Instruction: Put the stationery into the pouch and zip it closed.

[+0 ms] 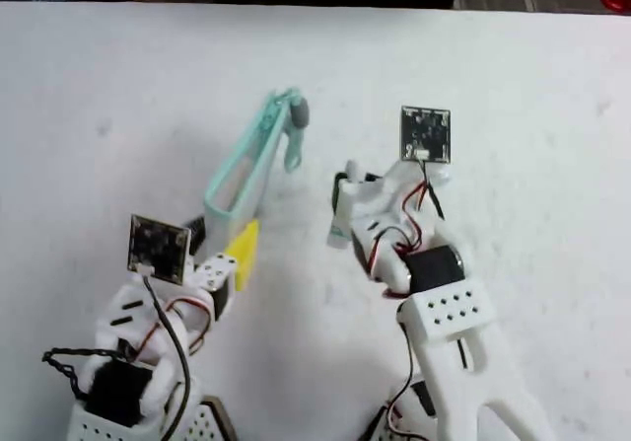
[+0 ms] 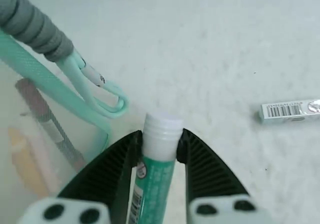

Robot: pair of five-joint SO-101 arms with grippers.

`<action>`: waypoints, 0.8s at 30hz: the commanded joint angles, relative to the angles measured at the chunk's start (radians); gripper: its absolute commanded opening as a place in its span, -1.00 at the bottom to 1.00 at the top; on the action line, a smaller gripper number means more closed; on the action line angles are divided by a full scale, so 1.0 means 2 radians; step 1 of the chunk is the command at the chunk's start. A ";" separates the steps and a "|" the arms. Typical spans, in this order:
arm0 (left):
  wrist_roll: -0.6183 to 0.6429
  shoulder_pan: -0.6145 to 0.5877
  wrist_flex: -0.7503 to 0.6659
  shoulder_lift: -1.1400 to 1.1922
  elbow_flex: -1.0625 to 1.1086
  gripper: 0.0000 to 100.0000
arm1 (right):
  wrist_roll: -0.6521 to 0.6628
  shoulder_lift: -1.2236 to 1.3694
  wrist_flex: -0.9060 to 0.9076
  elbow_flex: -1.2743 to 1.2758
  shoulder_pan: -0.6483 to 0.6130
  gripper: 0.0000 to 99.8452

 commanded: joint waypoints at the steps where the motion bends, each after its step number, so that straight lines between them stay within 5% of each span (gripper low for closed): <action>1: 0.003 0.007 0.002 0.003 -0.006 -0.60 | 0.007 -0.019 -0.011 -0.005 -0.003 -0.97; 7: 0.003 0.007 0.002 0.003 -0.006 -0.60 | 0.025 -0.041 -0.007 -0.059 -0.001 -0.97; 17: 0.003 0.007 0.002 0.003 -0.006 -0.60 | 0.222 -0.175 -0.055 -0.073 -0.059 -0.96; 24: 0.004 0.007 0.002 0.003 -0.006 -0.60 | 0.226 -0.237 -0.149 -0.073 -0.077 -0.96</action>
